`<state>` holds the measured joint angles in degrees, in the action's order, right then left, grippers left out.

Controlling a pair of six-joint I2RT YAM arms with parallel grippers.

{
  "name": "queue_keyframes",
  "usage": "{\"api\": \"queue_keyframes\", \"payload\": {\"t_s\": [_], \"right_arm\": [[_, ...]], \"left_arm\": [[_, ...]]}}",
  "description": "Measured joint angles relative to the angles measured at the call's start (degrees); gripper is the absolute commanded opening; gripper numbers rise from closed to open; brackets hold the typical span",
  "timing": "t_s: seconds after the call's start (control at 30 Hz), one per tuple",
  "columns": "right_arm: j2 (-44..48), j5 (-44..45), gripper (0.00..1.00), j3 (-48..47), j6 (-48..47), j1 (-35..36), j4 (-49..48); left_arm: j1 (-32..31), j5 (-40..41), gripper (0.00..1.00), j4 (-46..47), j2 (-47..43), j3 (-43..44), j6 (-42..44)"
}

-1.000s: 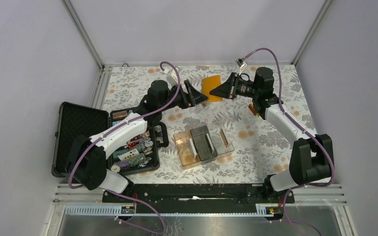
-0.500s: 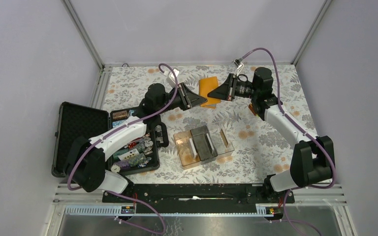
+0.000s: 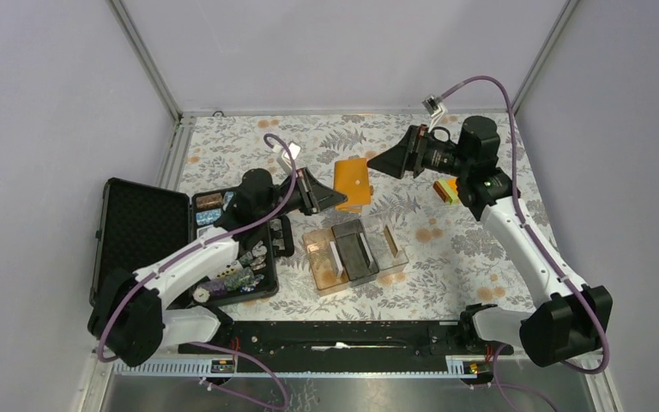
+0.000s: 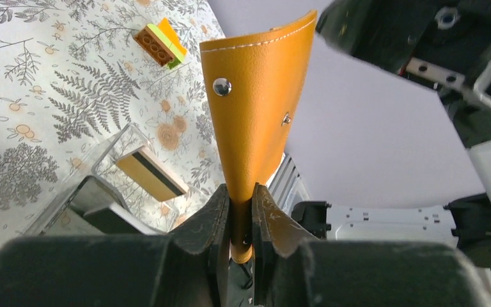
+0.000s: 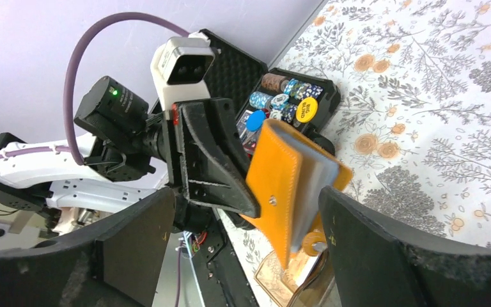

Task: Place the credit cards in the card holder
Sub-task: Pick up the card holder from the center of the board, then close the card holder.

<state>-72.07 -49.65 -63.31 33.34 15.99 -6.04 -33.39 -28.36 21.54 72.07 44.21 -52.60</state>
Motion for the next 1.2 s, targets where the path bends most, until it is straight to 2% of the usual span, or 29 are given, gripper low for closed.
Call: {"api": "queue_keyframes", "payload": {"t_s": [0.13, 0.33, 0.53, 0.6, 0.63, 0.67, 0.7, 0.73, 0.77, 0.83, 0.9, 0.97, 1.03, 1.1, 1.13, 1.2], "right_arm": [[0.81, 0.37, 0.91, -1.36, -2.12, 0.00, 3.06], [-0.02, -6.88, 0.93, -0.04, -2.32, 1.77, 3.02], [-0.81, -8.17, 0.86, -0.04, -4.00, 6.25, 4.26], [-1.70, -8.09, 0.77, -0.04, -4.15, 6.93, 4.26], [-2.19, -8.04, 0.67, 0.00, -4.15, 7.19, 4.24], [-2.56, -8.00, 0.52, 0.31, -4.13, 7.50, 3.98], [-2.73, -7.85, 0.44, 0.68, -3.91, 7.72, 3.61], [-2.78, -7.91, 0.28, 1.07, -3.69, 7.76, 2.97], [-2.78, -7.98, 0.17, 1.70, -2.82, 7.74, 1.81], [-2.78, -8.81, 0.01, 2.80, -1.07, 7.93, -0.83], [-2.75, -9.68, 0.00, 3.78, 0.46, 8.09, -3.06], [-2.69, -9.94, 0.00, 4.61, 1.05, 8.09, -4.44], [-2.64, -9.99, 0.00, 5.53, 1.51, 8.31, -5.35], [-2.64, -10.03, 0.00, 6.51, 1.81, 8.61, -6.32], [-2.64, -10.08, 0.00, 6.82, 1.95, 8.72, -6.62], [-2.64, -10.12, 0.00, 7.30, 2.10, 8.96, -7.19]], "left_arm": [[0.00, -1.66, 0.00, -0.70, -5.95, -4.02, 2.80], [-0.02, -5.11, 0.00, -0.02, -12.13, -8.07, 4.20], [-0.59, -8.33, 0.00, 1.73, -14.38, -9.75, 4.57], [-0.83, -9.01, 0.00, 2.23, -15.10, -10.51, 4.57], [-0.92, -9.20, 0.00, 2.38, -15.43, -10.84, 4.57], [-1.03, -9.55, 0.00, 2.43, -15.76, -11.10, 4.55], [-1.09, -10.14, 0.00, 2.45, -16.02, -11.26, 4.57], [-1.16, -10.40, 0.00, 2.45, -16.20, -11.37, 4.55], [-1.27, -10.58, 0.00, 2.43, -16.48, -11.52, 4.52], [-1.49, -10.56, 0.15, 2.49, -16.63, -11.89, 4.39], [-1.51, -10.64, 0.32, 2.34, -16.63, -12.33, 4.07], [-1.68, -10.64, 0.53, 2.56, -16.63, -12.55, 3.63], [-2.10, -10.54, 0.67, 3.41, -16.57, -12.55, 3.06], [-2.58, -10.49, 0.68, 4.46, -16.35, -12.52, 2.73], [-2.82, -10.51, 0.65, 4.98, -16.04, -12.50, 2.45], [-3.48, -10.47, 0.45, 5.97, -14.95, -12.39, 2.10]]}}
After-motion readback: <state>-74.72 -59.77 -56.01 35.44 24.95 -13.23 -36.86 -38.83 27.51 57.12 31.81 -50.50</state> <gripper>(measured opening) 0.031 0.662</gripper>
